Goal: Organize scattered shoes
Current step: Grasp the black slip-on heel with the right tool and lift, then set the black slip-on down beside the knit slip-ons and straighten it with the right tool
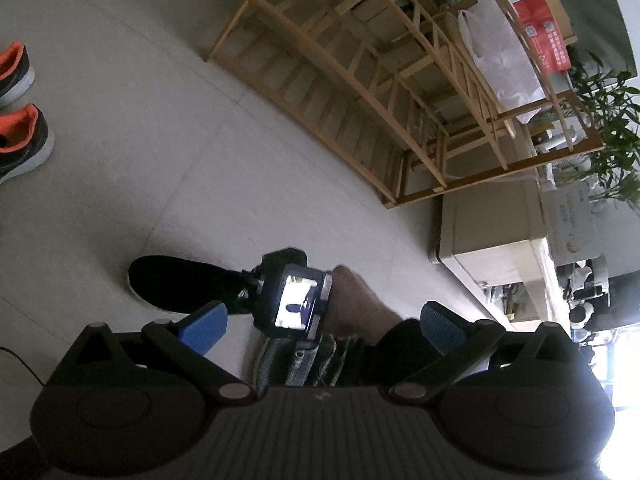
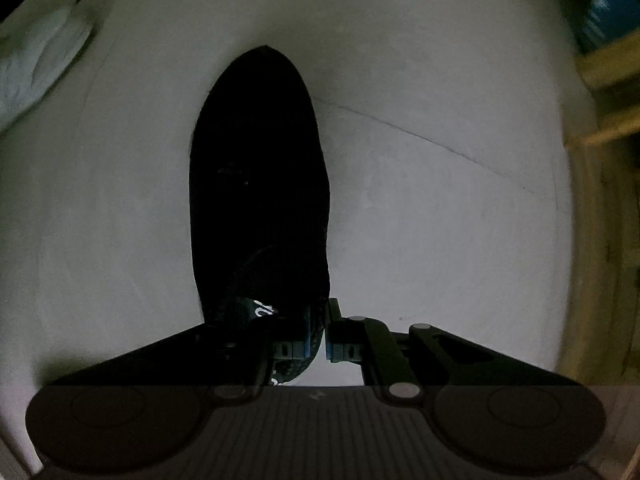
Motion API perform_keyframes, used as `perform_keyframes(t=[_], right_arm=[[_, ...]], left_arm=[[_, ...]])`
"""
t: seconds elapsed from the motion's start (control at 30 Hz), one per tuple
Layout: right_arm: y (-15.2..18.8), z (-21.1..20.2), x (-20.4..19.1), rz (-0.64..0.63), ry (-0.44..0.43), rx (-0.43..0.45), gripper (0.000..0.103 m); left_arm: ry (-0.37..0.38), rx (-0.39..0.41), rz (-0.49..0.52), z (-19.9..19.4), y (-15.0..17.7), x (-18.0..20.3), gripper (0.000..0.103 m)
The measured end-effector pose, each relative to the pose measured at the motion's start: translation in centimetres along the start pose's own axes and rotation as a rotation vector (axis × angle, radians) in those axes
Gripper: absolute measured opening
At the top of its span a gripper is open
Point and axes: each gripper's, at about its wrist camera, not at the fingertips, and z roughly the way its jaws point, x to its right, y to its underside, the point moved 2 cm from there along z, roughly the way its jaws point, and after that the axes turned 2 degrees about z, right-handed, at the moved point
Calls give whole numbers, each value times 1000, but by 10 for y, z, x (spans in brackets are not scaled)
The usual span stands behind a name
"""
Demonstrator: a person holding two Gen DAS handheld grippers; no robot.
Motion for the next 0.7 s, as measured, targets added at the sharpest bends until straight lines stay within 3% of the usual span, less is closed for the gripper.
perform_keyframes(t=[0.1, 0.17, 0.2, 0.23, 0.3, 0.4, 0.53, 0.6, 0.7], right_arm=[[1, 2, 8, -38, 51, 8, 10], [1, 0, 12, -32, 98, 34, 17], [1, -2, 16, -7, 118, 52, 27], [0, -6, 19, 24, 137, 71, 65], [1, -10, 28, 96, 177, 73, 102], [12, -15, 56, 411, 98, 25, 100], [47, -14, 87, 931, -81, -46, 85], [71, -7, 86, 1109, -134, -86, 80], [78, 22, 77, 1291, -154, -138, 79]], left_arm=[[-4, 2, 3, 1, -1, 1, 103], [-6, 0, 0, 2, -1, 0, 103], [-6, -2, -1, 2, -1, 0, 103], [-5, -4, -2, 2, -1, 0, 103], [-4, -7, -2, 3, 0, 1, 103], [-2, -8, 1, 3, 1, 3, 103], [-1, -9, 0, 2, 2, 4, 103], [-2, -11, 4, 2, 3, 4, 103], [-2, -13, 7, 2, 3, 5, 103]])
